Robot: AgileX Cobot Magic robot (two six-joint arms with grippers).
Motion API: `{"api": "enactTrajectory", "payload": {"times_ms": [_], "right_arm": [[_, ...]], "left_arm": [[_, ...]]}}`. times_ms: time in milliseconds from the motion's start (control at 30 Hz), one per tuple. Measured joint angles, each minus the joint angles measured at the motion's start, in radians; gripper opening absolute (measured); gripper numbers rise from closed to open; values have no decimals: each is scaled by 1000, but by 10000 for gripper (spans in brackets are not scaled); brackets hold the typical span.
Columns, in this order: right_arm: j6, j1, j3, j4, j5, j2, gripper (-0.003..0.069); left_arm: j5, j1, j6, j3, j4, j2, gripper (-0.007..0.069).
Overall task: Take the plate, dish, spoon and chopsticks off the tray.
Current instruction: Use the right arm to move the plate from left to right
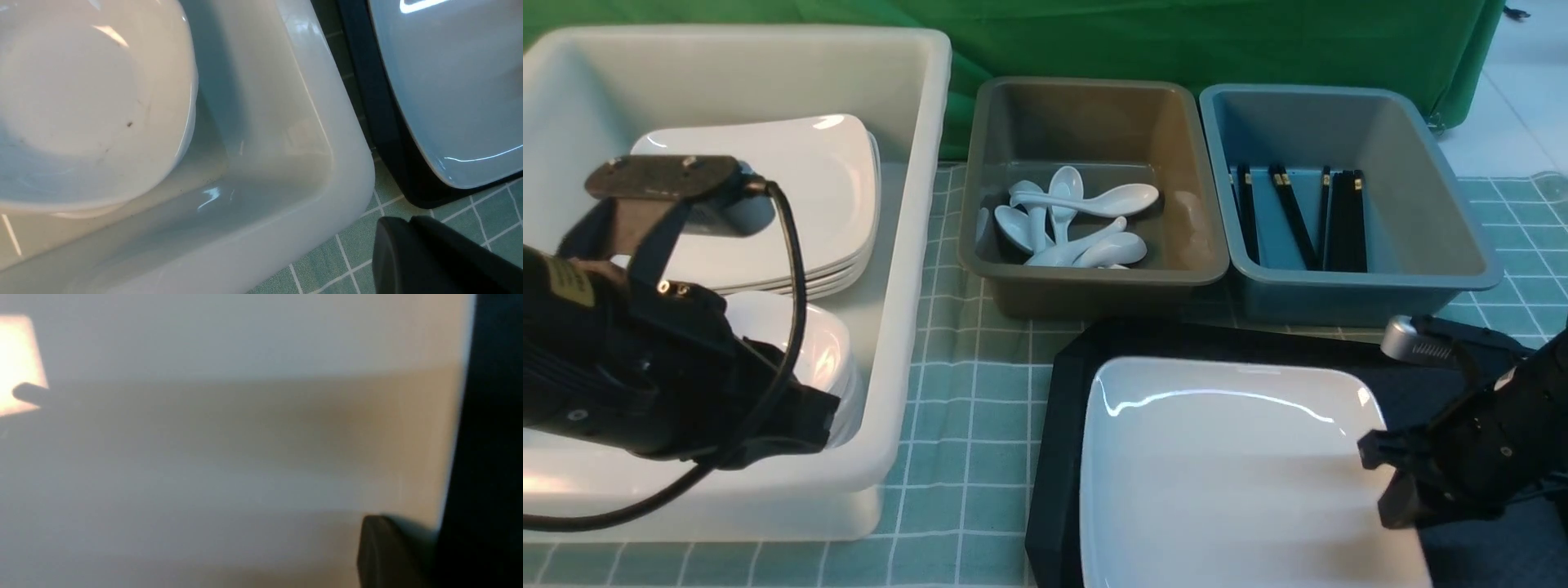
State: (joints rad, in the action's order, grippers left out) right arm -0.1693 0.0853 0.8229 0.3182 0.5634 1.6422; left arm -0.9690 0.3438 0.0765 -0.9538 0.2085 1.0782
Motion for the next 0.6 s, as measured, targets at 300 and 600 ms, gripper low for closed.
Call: {"api": "enactTrajectory", "payload": {"times_ms": [300,600], "right_arm": [[-52,-161,0,-205,74,-48,127],[35,-177,5,-294,95,-62,472]], "left_arm": [[40,63,0,0,11,10,10],[111,278,-83,-89,29,227,10]]}}
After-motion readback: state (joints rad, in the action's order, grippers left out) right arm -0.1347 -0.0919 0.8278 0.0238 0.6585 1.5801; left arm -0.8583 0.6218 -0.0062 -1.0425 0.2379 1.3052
